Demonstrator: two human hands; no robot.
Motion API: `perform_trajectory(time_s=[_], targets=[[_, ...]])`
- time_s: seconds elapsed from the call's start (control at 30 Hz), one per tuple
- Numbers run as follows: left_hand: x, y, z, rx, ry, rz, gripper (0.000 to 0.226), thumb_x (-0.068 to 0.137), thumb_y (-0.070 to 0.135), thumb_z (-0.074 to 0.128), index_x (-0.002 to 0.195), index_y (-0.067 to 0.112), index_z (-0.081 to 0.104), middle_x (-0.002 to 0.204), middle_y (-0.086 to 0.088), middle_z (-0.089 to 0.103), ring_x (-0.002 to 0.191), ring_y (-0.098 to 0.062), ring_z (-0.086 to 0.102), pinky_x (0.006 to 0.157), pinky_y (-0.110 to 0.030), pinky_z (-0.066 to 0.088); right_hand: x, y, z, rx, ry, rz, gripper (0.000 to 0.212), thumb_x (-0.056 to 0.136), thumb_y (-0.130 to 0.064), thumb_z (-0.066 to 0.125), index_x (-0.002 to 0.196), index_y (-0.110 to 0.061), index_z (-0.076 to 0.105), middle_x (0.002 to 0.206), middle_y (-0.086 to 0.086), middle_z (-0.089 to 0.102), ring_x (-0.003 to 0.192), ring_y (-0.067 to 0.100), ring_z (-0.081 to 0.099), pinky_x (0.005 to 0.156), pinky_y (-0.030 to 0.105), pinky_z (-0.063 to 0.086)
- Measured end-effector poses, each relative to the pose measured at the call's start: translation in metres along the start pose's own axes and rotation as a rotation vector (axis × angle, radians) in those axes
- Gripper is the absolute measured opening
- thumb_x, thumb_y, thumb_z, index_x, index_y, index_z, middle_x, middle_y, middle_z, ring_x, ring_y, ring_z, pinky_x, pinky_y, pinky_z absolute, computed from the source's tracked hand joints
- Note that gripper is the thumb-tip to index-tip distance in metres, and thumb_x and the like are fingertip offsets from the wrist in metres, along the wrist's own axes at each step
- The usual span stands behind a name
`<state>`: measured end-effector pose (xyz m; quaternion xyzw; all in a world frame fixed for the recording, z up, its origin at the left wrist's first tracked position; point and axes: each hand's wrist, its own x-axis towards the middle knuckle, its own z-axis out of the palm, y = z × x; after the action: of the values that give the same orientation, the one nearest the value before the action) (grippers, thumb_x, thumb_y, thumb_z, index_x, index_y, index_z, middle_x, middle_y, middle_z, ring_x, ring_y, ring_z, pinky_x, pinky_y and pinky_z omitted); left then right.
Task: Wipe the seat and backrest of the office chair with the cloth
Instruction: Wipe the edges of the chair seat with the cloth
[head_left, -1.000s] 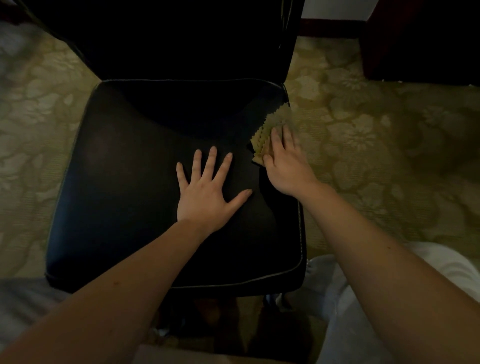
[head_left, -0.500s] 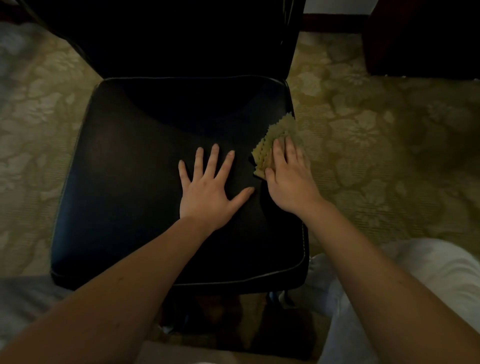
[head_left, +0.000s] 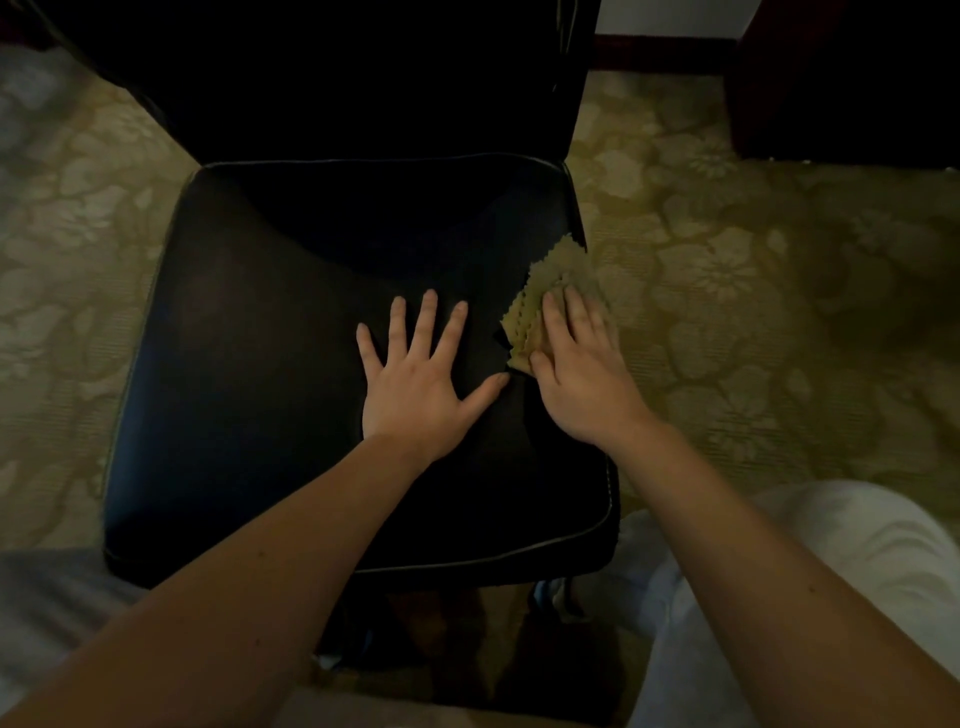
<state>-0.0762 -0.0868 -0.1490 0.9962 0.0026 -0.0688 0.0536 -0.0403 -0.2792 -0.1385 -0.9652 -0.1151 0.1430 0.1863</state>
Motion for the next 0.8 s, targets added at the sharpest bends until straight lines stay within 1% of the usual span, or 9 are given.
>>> perform_trajectory(time_s=[0.1,0.23,0.33,0.5,0.6,0.7,0.8], targets=[[0.0,0.0,0.0,-0.006,0.01,0.001,0.09,0.087,0.086,0.01,0.161,0.038,-0.002,0.171,0.001,-0.005,0.156,-0.029,-0.01,0.122,-0.064,-0.004,0.011,0.0,-0.005,0.002,-0.006,0.002,0.066,0.106,-0.037,0.032,0.16,-0.017,0.0,0.167,0.01,-0.007,0.154,0.029,-0.009,0.125,0.045,-0.003],[0.001,0.001,0.001,0.002,0.008,-0.01,0.088,0.088,0.086,0.011,0.161,0.038,-0.003,0.171,0.002,-0.005,0.156,-0.029,-0.011,0.122,-0.063,-0.005,0.035,0.002,-0.014,0.018,-0.017,0.004,0.067,0.105,-0.036,0.033,0.16,-0.016,0.0,0.168,0.01,-0.006,0.154,0.03,-0.008,0.125,0.047,0.0],[0.001,0.002,0.0,0.008,0.002,-0.01,0.09,0.086,0.086,0.007,0.161,0.037,-0.003,0.171,0.001,-0.006,0.156,-0.029,-0.011,0.122,-0.064,-0.004,0.044,0.001,-0.019,0.04,-0.024,0.017,0.067,0.106,-0.037,0.033,0.16,-0.017,0.0,0.168,0.009,-0.008,0.154,0.029,-0.009,0.125,0.046,0.0],[0.001,0.002,0.0,0.008,0.006,-0.015,0.091,0.086,0.087,0.007,0.161,0.037,-0.003,0.171,0.001,-0.005,0.156,-0.029,-0.011,0.122,-0.064,-0.004,0.017,0.001,-0.014,0.07,-0.001,0.012,0.066,0.106,-0.037,0.033,0.16,-0.018,0.0,0.168,0.007,-0.007,0.154,0.026,-0.008,0.125,0.042,-0.002],[0.0,0.001,0.0,0.012,-0.002,-0.009,0.092,0.084,0.087,0.004,0.161,0.038,-0.005,0.171,0.001,-0.006,0.156,-0.029,-0.011,0.122,-0.064,-0.003,-0.008,0.001,-0.006,0.062,-0.004,0.017,0.068,0.106,-0.038,0.033,0.16,-0.019,-0.002,0.168,0.006,-0.007,0.154,0.026,-0.009,0.126,0.044,0.0],[-0.001,0.0,0.0,0.008,0.011,-0.001,0.091,0.085,0.086,0.005,0.161,0.037,-0.003,0.171,0.0,-0.004,0.157,-0.029,-0.01,0.122,-0.064,-0.002,-0.012,0.0,-0.002,0.038,-0.026,0.024,0.068,0.106,-0.038,0.034,0.16,-0.018,-0.002,0.168,0.008,-0.008,0.154,0.027,-0.011,0.125,0.046,0.0],[0.0,0.001,0.0,0.0,0.005,-0.005,0.092,0.084,0.087,0.003,0.161,0.037,-0.003,0.171,0.001,-0.005,0.156,-0.029,-0.011,0.122,-0.063,-0.004,0.0,-0.001,-0.009,0.053,-0.041,0.013,0.068,0.106,-0.037,0.034,0.16,-0.018,-0.003,0.167,0.007,-0.01,0.153,0.026,-0.012,0.125,0.04,-0.006]])
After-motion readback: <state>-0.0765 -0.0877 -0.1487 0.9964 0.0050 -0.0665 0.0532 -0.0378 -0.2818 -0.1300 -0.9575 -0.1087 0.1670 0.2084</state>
